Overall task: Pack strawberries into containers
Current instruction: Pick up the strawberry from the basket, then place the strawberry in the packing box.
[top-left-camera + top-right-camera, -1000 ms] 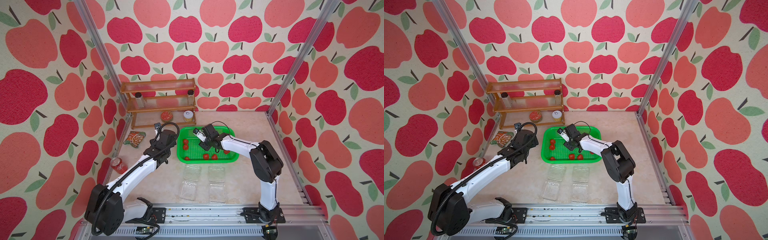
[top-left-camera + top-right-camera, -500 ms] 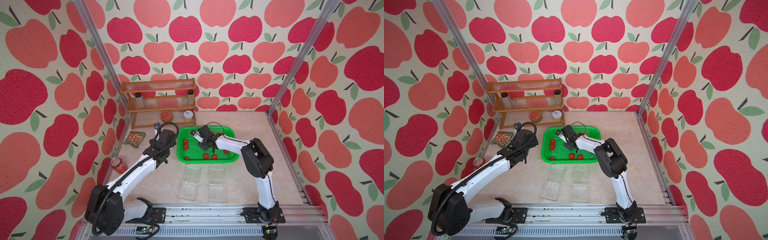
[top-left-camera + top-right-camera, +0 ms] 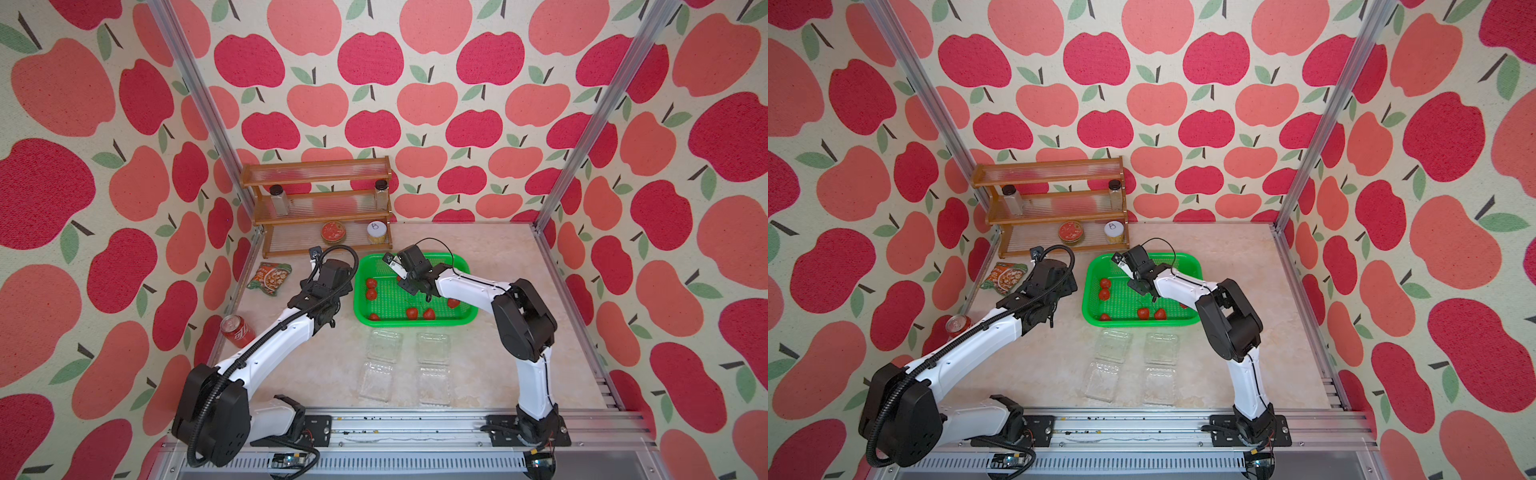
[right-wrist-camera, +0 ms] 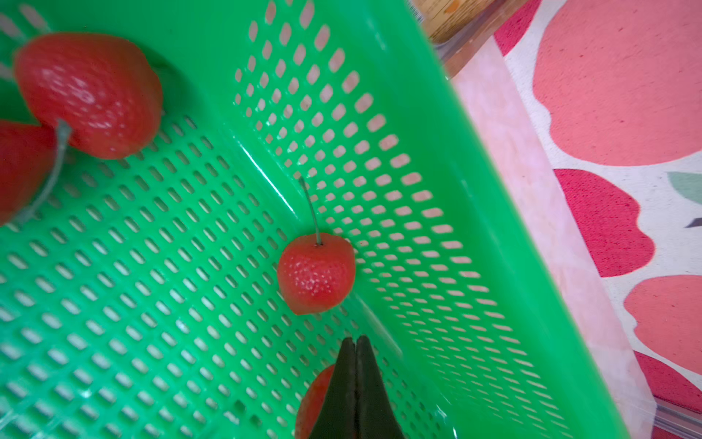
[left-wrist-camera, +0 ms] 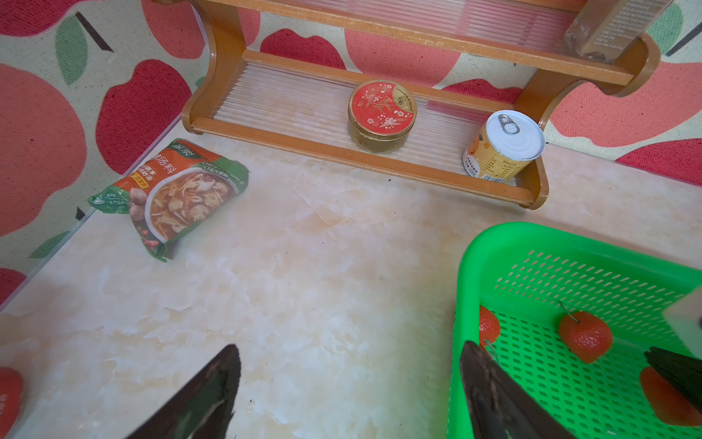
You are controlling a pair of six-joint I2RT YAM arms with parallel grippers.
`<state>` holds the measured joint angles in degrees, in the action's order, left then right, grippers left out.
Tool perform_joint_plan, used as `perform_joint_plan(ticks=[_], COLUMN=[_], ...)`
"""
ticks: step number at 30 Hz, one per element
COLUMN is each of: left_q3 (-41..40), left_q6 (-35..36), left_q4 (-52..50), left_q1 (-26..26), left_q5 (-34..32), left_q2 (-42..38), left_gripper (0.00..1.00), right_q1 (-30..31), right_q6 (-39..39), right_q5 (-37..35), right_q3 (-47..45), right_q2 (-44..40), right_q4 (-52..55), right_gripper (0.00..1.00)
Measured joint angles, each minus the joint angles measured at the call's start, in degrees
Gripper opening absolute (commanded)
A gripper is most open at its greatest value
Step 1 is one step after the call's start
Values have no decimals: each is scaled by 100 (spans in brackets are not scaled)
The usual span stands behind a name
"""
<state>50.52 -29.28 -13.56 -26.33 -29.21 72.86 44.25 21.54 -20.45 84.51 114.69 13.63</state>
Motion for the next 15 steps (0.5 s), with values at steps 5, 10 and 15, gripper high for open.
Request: perform_joint_plan(ticks=[5, 10, 15], left_q3=[44, 59, 59], left_q6=[-39, -247, -492], left_q4=[-79, -286, -680], left_q1=[-2, -20, -17], left_q5=[57, 81, 70], left_q2=[0, -81, -339], left_gripper=[88, 89, 90], right_q1=[15, 466, 1589], right_q6=[-431, -1091, -2048], right_q5=[367, 907, 1582], right_q3=[-31, -289, -927], right_q2=[-1172, -2500, -3257], right_q4=[474, 1075, 1497], right_gripper=[0, 0, 0])
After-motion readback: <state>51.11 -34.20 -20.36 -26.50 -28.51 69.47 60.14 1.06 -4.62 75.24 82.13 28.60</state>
